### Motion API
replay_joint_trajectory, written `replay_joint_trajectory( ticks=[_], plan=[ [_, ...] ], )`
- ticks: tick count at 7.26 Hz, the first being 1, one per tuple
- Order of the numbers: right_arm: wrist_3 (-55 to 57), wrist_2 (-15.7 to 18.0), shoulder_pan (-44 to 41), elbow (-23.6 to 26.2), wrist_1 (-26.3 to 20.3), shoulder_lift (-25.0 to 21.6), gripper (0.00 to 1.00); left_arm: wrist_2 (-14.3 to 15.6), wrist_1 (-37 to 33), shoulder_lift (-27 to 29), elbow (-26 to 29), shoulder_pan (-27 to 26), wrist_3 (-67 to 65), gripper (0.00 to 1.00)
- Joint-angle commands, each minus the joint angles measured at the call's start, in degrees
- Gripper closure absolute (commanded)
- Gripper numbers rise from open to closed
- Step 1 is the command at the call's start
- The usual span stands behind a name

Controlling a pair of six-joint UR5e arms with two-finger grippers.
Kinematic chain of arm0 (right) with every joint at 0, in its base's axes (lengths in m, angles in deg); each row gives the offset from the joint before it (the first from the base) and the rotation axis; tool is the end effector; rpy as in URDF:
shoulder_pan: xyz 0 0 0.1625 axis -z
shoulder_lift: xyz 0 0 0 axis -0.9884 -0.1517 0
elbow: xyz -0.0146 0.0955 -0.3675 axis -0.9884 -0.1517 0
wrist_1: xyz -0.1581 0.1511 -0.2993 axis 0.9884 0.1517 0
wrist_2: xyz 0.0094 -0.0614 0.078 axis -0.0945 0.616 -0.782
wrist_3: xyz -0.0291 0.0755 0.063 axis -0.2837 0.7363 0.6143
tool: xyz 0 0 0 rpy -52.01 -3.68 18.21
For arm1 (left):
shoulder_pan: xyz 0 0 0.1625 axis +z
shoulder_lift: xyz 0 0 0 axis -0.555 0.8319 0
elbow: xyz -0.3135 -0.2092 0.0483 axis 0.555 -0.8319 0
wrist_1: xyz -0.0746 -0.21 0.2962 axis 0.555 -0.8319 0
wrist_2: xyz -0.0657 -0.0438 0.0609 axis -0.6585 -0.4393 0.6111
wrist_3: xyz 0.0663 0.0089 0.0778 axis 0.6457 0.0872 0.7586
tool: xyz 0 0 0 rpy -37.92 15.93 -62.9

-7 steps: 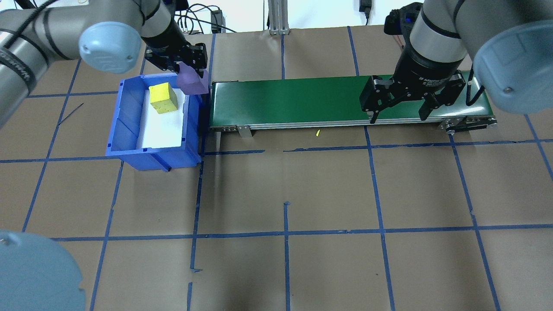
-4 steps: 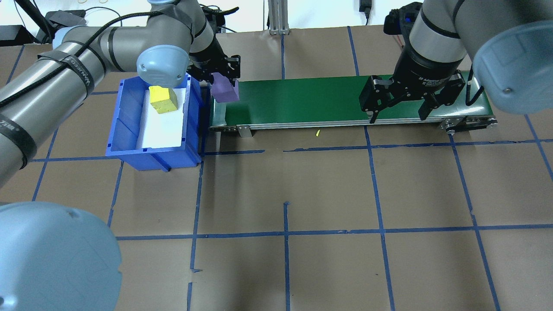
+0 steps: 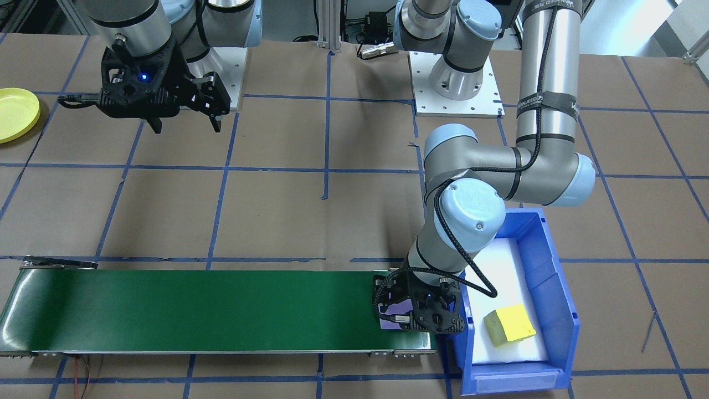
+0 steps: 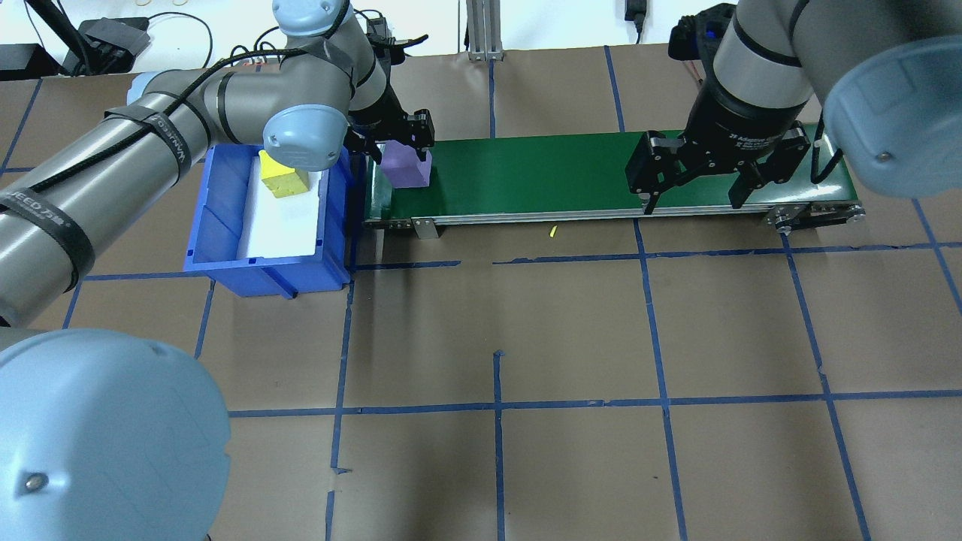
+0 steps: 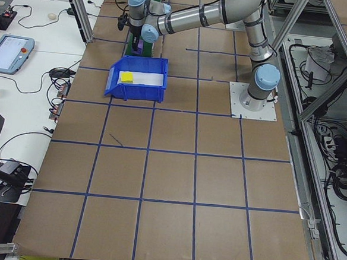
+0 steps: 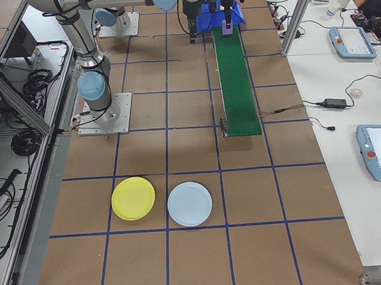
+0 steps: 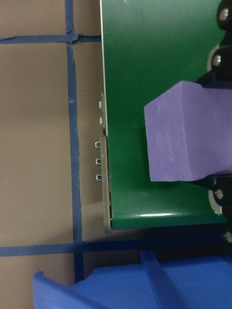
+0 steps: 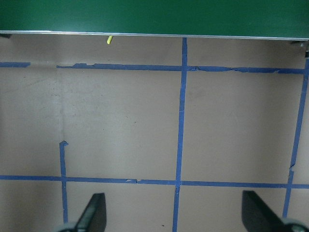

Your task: Move block left to right into plate

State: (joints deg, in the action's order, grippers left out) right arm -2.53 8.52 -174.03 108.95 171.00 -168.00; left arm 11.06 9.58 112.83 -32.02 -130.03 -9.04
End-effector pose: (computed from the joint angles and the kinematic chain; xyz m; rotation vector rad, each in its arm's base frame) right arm 0.1557 -0.4179 0.4318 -0.0619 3.1205 0.0390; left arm -0.2105 -0.5993 0.2627 -0.0586 -3.0283 0.1724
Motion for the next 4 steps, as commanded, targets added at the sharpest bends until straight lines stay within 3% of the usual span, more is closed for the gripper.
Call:
replay_joint_trajectory(
  ticks=[1, 2, 4],
  plan=[
    [-0.6, -0.1, 0.4, 0.0, 0.0, 0.0, 0.00, 0.4, -7.2, -5.6, 0.2, 0.0, 0.0, 0.00],
    [-2.1, -0.3, 0.6, 0.0, 0.1, 0.2, 0.00, 1.0, -11.0, -7.6, 1.1, 1.2, 0.1, 0.00],
    [-3.1, -0.8, 1.8, -0.3, 6.2, 3.4, 0.00, 1.5, -10.6, -6.5, 0.9, 8.6, 2.6, 0.00]
  ],
)
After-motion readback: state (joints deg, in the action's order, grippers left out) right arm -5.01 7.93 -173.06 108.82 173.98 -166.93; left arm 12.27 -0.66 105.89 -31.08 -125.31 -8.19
